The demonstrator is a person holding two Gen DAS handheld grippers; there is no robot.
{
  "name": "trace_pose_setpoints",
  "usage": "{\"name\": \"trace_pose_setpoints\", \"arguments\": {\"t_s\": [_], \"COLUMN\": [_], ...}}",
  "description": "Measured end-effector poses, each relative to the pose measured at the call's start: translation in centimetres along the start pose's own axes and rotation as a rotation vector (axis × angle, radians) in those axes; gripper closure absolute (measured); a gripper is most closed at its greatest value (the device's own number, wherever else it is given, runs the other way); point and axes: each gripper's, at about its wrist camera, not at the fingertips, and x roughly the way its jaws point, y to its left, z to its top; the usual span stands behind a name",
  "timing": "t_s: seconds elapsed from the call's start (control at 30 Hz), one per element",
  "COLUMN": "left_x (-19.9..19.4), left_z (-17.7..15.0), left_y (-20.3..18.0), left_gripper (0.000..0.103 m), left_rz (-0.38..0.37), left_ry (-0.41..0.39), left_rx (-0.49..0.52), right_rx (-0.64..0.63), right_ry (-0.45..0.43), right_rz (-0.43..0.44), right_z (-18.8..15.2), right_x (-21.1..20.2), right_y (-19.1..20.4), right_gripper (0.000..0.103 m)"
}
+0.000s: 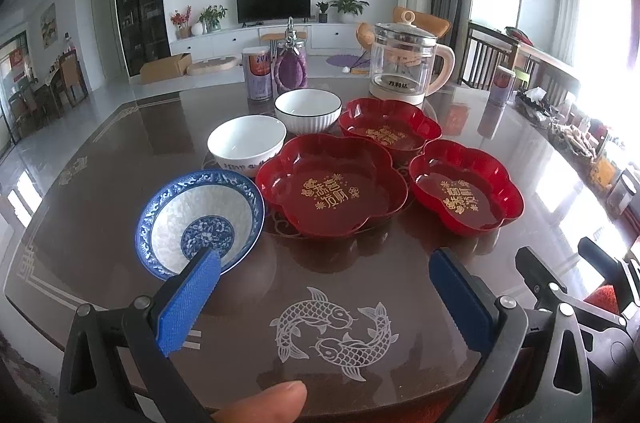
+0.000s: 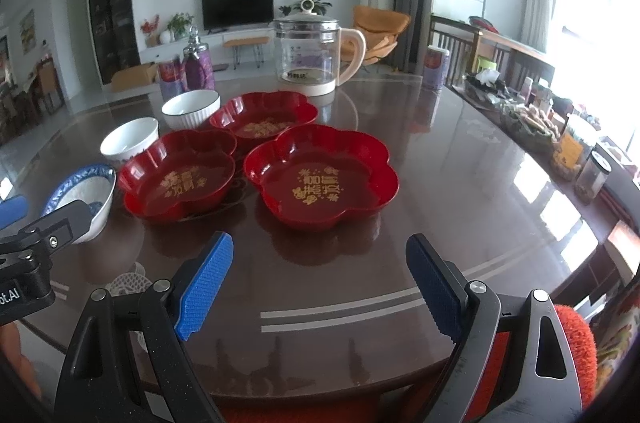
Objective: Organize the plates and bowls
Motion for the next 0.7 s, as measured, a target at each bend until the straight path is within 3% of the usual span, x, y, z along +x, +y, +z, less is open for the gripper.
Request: {"name": "trace_pose_setpoints", "arguments": {"t_s": [0.7], "left_x": [0.25], "left_z": [-0.19], "left_y": [0.02], "left_gripper": [0.000], "left_rz": [0.003], "left_ry": [0.008], "left_rx": [0.002], "right_rx": [0.001], "right_ry": [-0.004], "right_rz": [0.001], "right_z": [0.09], "right_x": [-0.07], "right_y": [0.07], "right_gripper": [0.012]}}
